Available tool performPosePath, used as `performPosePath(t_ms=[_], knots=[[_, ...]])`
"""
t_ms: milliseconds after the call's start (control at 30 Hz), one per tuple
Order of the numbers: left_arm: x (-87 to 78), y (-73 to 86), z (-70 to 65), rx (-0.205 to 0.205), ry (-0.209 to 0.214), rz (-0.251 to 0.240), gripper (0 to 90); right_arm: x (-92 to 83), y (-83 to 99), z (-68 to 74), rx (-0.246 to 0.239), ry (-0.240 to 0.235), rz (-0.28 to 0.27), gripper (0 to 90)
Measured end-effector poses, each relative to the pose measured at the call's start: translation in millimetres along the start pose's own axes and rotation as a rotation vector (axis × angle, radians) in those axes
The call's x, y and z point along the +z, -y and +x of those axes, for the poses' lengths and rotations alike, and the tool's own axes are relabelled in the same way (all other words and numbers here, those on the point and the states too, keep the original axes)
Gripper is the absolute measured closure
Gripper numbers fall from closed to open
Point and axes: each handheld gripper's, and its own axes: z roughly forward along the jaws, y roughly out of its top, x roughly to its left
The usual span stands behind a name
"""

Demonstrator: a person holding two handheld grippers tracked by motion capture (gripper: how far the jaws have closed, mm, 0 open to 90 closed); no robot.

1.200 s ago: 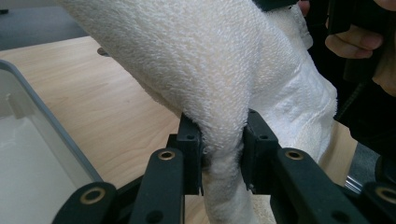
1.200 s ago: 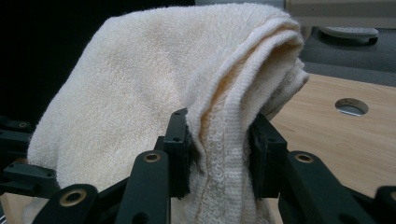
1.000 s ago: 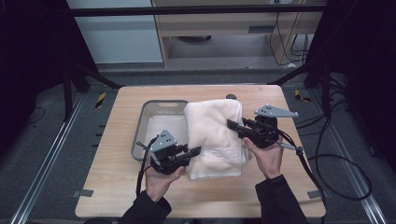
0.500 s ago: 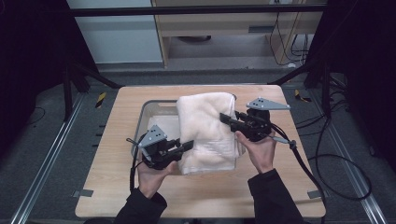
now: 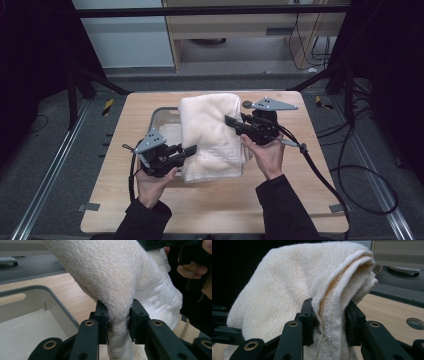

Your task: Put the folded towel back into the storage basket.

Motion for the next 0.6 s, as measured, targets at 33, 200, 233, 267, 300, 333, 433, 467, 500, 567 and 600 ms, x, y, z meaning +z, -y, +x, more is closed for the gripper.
performPosePath(t_ms=[33,200,233,267,300,333,433,467,500,567,600], knots=[[0.0,0.0,0.0,0.000,0.000,0.000,71.4,0.0,0.0,0.0,0.000,0.000,0.000,65.1],[-6.4,-1.3,8.0,-0.009,-0.020,-0.006,71.4,8.7,-7.3,7.3,-0.018,0.004,0.003,65.1],[-7.7,-1.7,9.3,-0.006,-0.027,-0.004,71.4,11.3,-8.6,9.2,-0.023,0.005,0.004,65.1],[-8.5,-1.9,10.4,-0.006,-0.031,-0.004,71.4,14.9,-10.2,11.3,-0.025,0.006,0.004,65.1],[-9.6,-2.1,11.9,-0.008,-0.034,-0.005,71.4,14.9,-10.2,11.3,-0.025,0.006,0.004,65.1],[-11.6,-2.3,15.2,-0.011,-0.038,-0.004,71.4,18.9,-11.7,13.4,-0.028,0.005,0.003,65.1],[-13.6,-2.7,18.4,-0.020,-0.041,-0.003,71.4,22.7,-13.3,15.1,-0.031,0.004,0.007,65.1],[-16.0,-3.6,21.7,-0.023,-0.041,0.000,71.4,26.5,-14.8,16.6,-0.029,0.000,0.008,65.1],[-16.0,-3.6,21.7,-0.023,-0.041,0.000,71.4,26.5,-14.8,16.6,-0.029,0.000,0.008,65.1],[-18.4,-4.3,24.5,-0.027,-0.047,0.001,71.4,30.3,-16.4,18.7,-0.032,-0.001,0.009,65.1],[-21.4,-5.2,28.4,-0.027,-0.051,0.005,71.4,34.4,-18.0,21.3,-0.036,0.000,0.011,65.1]])
